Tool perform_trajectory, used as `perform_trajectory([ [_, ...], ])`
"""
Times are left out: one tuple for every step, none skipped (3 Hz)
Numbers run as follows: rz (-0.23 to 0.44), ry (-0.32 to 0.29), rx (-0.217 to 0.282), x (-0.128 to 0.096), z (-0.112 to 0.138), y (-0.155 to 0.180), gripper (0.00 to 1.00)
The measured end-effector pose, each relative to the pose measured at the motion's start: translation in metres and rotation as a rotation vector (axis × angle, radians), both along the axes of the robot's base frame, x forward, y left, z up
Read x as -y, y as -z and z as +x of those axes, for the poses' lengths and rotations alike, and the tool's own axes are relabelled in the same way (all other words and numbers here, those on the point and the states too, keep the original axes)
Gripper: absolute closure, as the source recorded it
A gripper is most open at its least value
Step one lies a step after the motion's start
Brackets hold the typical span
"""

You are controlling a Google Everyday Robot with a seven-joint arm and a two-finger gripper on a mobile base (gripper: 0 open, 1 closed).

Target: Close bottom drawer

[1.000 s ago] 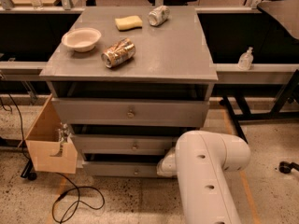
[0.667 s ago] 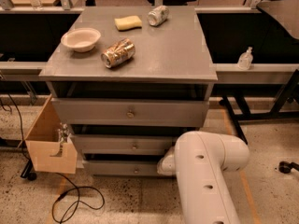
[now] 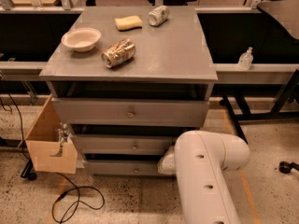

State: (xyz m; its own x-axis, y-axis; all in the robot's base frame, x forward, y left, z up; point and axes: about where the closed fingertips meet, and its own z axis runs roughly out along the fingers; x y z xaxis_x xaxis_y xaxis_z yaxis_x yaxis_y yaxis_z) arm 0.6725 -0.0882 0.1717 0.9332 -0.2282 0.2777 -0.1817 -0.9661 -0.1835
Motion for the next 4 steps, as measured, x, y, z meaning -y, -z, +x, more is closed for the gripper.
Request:
perform_trajectory([
  [0.0, 0.0, 0.0, 0.0, 0.0, 0.0, 1.0],
  [0.0, 0.0, 0.0, 0.0, 0.0, 0.0, 1.0],
  [0.0, 0.0, 0.0, 0.0, -0.0001, -0.0001, 1.0],
  [0.0, 0.0, 0.0, 0.0001, -0.0001, -0.0001, 1.0],
])
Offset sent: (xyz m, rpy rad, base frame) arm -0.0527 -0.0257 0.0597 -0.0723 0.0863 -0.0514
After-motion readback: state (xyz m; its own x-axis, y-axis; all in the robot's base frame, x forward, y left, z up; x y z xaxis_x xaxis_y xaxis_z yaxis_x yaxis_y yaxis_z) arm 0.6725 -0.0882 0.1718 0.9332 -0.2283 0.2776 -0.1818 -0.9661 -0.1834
